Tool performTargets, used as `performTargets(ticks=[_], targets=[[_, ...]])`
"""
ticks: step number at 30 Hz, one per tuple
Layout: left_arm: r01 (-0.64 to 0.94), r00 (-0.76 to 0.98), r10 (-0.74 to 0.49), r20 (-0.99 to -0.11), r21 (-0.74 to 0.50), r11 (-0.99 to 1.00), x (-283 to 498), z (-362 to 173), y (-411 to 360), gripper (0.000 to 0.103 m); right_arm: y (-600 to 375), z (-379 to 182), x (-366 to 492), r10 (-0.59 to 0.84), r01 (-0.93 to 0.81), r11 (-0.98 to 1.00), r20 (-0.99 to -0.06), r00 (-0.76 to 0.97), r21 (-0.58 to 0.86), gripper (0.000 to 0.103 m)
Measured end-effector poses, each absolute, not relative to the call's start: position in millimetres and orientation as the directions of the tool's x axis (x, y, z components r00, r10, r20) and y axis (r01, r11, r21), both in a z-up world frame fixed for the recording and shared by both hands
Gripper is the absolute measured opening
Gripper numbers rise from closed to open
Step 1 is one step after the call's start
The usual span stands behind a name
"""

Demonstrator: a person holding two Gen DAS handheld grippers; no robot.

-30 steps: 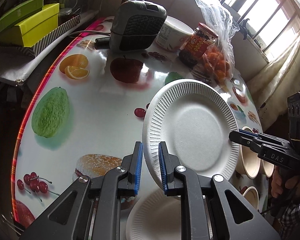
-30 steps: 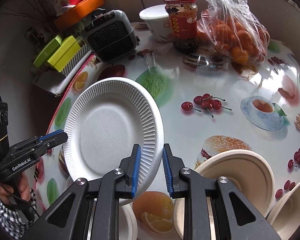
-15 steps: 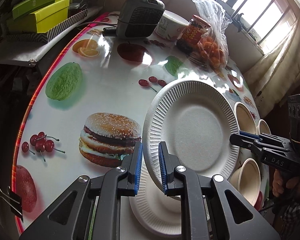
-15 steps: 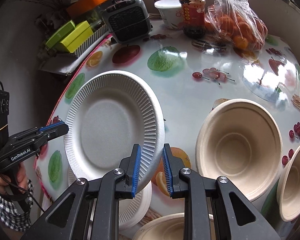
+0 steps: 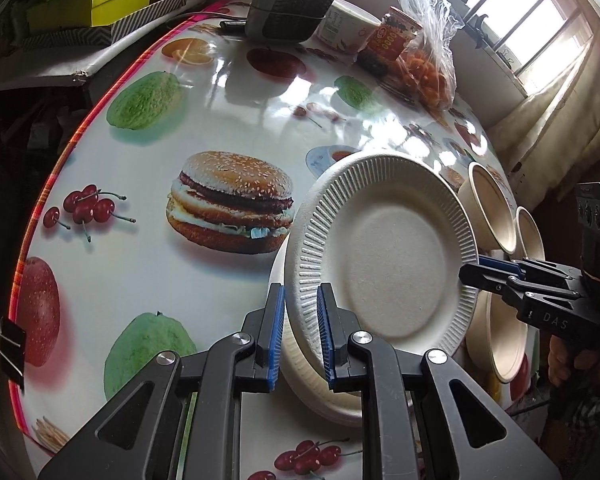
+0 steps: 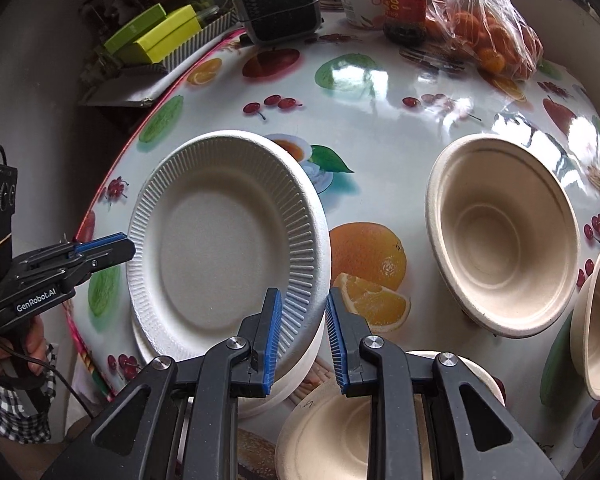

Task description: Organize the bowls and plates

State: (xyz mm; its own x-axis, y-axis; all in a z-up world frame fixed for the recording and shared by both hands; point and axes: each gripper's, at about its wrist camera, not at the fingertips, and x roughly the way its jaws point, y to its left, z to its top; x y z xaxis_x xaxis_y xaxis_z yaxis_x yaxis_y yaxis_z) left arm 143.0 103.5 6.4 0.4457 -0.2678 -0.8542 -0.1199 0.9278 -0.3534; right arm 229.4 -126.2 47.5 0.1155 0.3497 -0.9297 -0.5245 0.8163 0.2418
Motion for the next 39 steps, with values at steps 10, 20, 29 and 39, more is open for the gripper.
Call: performTargets(ticks=[10,20,29,39], targets=[[-0.118,0.432,-0.248,-0.867,-0.326,0.938,131.7,4.4,98.6,0.017,-123.0,44.5,218.2,0.327,-0.547,0.808,-0.939,0.108,0.218,0.024],[-0.122,0.412,-0.242,-0.879,-0.316,0.941,128.4,-1.6,97.1,0.017,-116.1,40.1,210.6,0.278,-0.576,0.802,-0.953,0.124,0.159,0.026],[-0.115,0.411,-0.246,-0.878,-0.318,0.941,129.1,-1.5,95.6,0.017,-113.6,37.9,207.9,0.258,-0.579,0.804,-0.957,0.131,0.137,0.028],[-0.117,0.426,-0.229,-0.875,-0.305,0.945,127.7,1.5,97.7,0.026,-113.4,39.2,207.1,0.257,-0.58,0.805,-0.955,0.147,0.127,0.043]])
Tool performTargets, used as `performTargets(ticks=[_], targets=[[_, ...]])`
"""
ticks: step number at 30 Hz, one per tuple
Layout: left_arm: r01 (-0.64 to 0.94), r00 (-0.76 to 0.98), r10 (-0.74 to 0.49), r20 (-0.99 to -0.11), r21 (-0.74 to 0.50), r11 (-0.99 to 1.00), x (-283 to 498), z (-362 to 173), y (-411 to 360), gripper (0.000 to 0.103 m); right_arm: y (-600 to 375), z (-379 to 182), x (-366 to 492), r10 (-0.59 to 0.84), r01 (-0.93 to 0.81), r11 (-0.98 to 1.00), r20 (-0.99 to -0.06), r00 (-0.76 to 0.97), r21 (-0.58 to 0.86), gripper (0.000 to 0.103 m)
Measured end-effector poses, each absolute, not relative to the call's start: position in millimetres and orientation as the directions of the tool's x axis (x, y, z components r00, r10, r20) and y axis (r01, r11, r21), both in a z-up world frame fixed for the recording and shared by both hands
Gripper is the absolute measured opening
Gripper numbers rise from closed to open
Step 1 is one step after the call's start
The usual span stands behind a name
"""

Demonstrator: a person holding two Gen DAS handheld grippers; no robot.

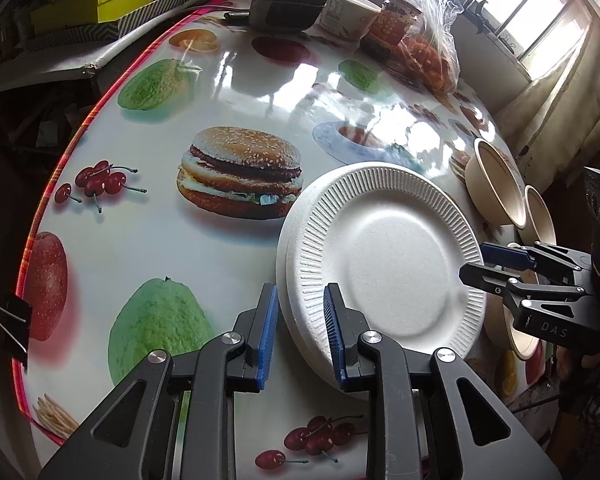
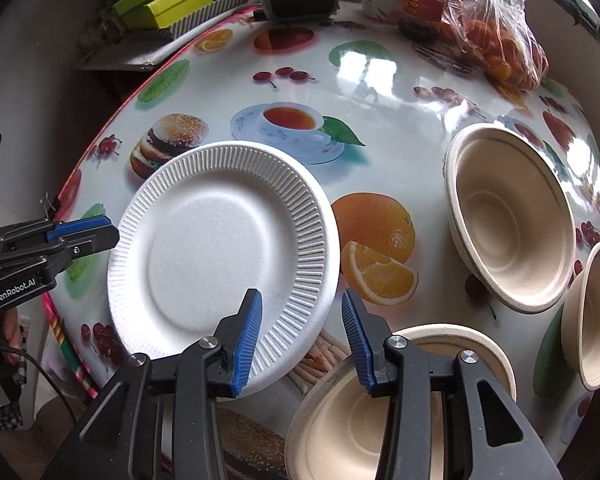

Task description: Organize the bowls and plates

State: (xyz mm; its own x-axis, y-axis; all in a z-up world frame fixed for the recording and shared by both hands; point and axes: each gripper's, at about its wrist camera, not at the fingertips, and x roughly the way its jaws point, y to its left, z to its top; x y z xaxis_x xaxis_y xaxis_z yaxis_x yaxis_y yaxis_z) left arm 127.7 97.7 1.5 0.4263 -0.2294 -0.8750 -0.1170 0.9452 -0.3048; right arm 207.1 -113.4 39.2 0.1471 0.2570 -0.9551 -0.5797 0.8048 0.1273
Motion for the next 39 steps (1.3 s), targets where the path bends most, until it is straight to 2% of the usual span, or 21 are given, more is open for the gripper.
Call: performTargets(ticks=[10,30,39], targets=[[-0.125,0.459,-0.253,-0.851,-0.344,0.931,123.8,6.3,109.2,0.037,-120.5,48.4,214.5,0.305,-0.563,0.811,-0.937,0.172,0.161,0.053],[-0.164,0.391,-0.434,-0.811,-0.526,0.835,112.3,-25.1,125.2,0.043,-99.6,29.4,234.3,0.311,-0.541,0.815,-0.944,0.108,0.207,0.054],[-0.158,0.394,-0.439,-0.807,-0.53,0.833,119.3,-23.9,128.4,0.043,-88.8,22.1,239.6,0.317,-0.524,0.82,-0.945,0.077,0.233,0.054]])
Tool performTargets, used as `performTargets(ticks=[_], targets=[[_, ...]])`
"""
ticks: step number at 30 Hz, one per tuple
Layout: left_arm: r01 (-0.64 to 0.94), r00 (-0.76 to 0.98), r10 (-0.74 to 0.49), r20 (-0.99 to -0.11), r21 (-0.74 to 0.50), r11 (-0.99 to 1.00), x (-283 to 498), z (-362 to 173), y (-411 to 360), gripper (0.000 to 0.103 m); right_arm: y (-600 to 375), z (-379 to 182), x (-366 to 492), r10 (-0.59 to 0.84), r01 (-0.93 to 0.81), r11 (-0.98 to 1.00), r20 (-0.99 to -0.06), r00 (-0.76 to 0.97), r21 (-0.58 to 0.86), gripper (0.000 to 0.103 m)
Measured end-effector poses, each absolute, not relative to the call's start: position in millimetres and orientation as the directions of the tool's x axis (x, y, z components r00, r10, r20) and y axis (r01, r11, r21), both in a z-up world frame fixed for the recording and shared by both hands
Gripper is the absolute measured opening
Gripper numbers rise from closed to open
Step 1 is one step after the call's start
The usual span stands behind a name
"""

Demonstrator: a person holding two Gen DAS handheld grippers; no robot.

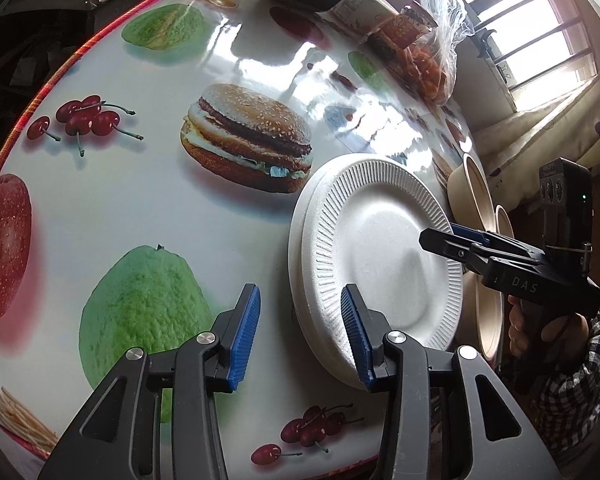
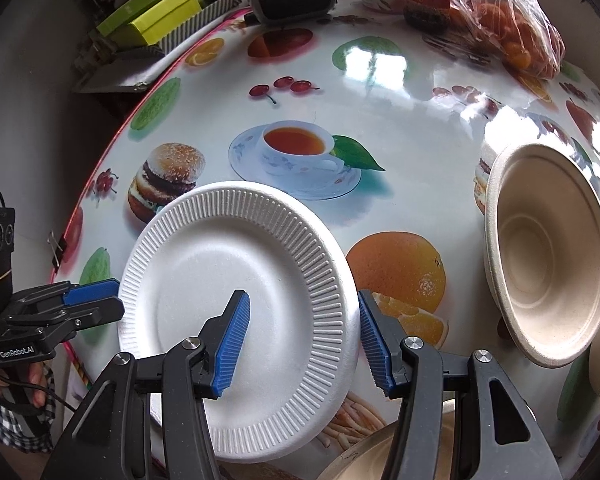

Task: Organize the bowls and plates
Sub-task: 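Withdraw the open left gripper from the plate stack rim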

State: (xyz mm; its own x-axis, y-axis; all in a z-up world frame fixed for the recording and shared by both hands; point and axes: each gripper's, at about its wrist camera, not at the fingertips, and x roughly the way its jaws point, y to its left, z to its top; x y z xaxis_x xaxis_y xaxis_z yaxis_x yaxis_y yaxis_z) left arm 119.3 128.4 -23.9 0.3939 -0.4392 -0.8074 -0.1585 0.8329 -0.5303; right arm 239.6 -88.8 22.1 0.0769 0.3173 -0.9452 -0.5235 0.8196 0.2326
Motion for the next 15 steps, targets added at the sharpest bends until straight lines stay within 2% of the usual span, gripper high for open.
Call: performTargets(ticks=[10,15], targets=[[-0.159,0.396,-0.449,-0.801,-0.542,0.826,123.8,-24.1,131.1,0.043,-81.1,20.1,244.0,0.315,-0.512,0.826,-0.946,0.071,0.237,0.054],[-0.157,0.39,-0.456,-0.8,-0.545,0.824,122.9,-23.7,130.5,0.043,-84.5,19.1,243.9,0.271,-0.512,0.837,-0.959,0.081,0.193,0.055]])
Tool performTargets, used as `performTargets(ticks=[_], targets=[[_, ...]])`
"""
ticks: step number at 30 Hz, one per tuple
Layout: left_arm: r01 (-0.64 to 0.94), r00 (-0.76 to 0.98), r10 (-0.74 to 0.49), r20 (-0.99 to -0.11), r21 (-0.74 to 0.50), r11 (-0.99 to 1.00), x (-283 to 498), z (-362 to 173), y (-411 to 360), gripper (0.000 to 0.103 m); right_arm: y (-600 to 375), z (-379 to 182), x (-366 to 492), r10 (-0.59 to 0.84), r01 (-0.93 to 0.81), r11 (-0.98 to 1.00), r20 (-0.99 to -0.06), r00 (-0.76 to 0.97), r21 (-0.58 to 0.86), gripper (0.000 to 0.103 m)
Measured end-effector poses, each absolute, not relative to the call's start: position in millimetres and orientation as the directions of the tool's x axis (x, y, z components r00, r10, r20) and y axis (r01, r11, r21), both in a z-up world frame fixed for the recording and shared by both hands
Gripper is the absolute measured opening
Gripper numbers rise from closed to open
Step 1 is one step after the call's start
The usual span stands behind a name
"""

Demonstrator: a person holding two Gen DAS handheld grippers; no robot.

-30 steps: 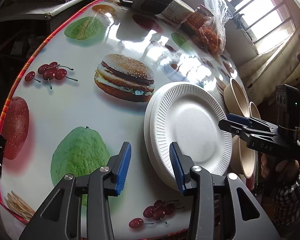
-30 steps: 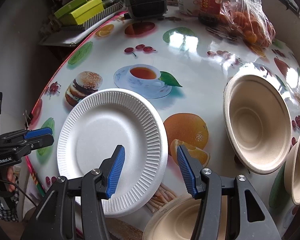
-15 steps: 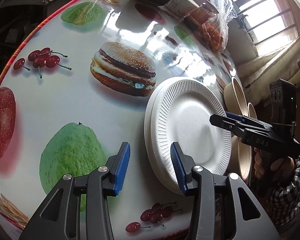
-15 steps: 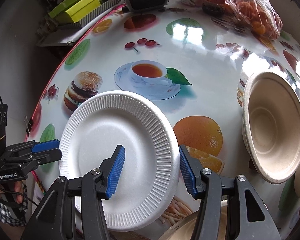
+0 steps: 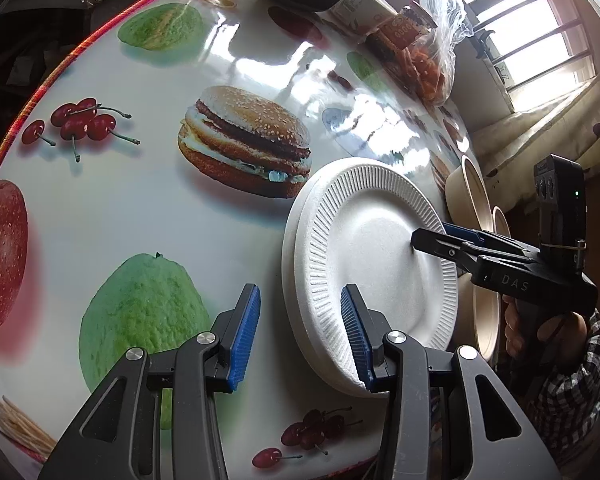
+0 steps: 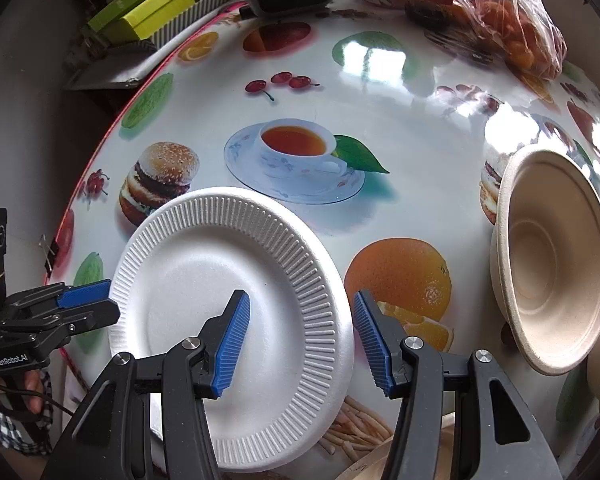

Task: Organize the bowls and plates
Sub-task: 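Withdraw the open left gripper from the plate stack rim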

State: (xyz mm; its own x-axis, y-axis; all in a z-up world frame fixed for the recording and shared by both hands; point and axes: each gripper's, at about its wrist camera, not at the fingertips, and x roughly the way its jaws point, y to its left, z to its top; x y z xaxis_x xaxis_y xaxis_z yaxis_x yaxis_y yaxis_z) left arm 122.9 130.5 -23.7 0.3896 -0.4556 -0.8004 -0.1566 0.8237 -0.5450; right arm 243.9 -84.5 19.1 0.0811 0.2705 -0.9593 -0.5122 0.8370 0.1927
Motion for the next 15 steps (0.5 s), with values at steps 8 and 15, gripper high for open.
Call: performTargets(ticks=[8,15], targets=[[-0.146,0.379,-0.477,-0.793,-0.56,0.815,129.2,-25.0,124.5,0.043,-90.2,13.3,247.3,0.313,-0.459,0.849,-0.949,0.038,0.262,0.055],[-0.162,0.388,-0.462,-0.798,-0.553,0.818,132.4,-24.4,127.8,0.043,-76.1,12.9,251.6,0.32,-0.448,0.852,-0.947,0.035,0.272,0.055]])
